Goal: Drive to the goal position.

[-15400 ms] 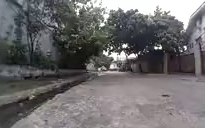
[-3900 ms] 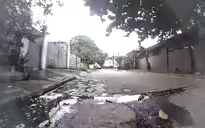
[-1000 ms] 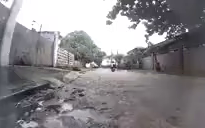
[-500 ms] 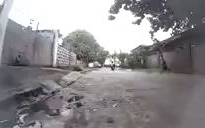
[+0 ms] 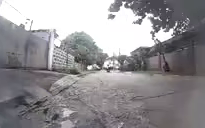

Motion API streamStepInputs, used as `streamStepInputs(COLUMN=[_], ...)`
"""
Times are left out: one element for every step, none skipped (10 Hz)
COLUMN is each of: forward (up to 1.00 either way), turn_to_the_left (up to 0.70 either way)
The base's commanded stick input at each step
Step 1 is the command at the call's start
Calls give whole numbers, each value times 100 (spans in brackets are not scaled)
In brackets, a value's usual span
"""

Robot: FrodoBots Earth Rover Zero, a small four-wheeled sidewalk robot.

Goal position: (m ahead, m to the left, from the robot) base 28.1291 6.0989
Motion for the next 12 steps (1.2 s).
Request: streamStepInputs(forward=[99, 100, 100, 100, 100, 100, 100, 100, 100, 100, 100, 100], turn_to_the_left=[0, 0, 0, 0, 0, 0, 0, 0, 0, 0, 0, 0])
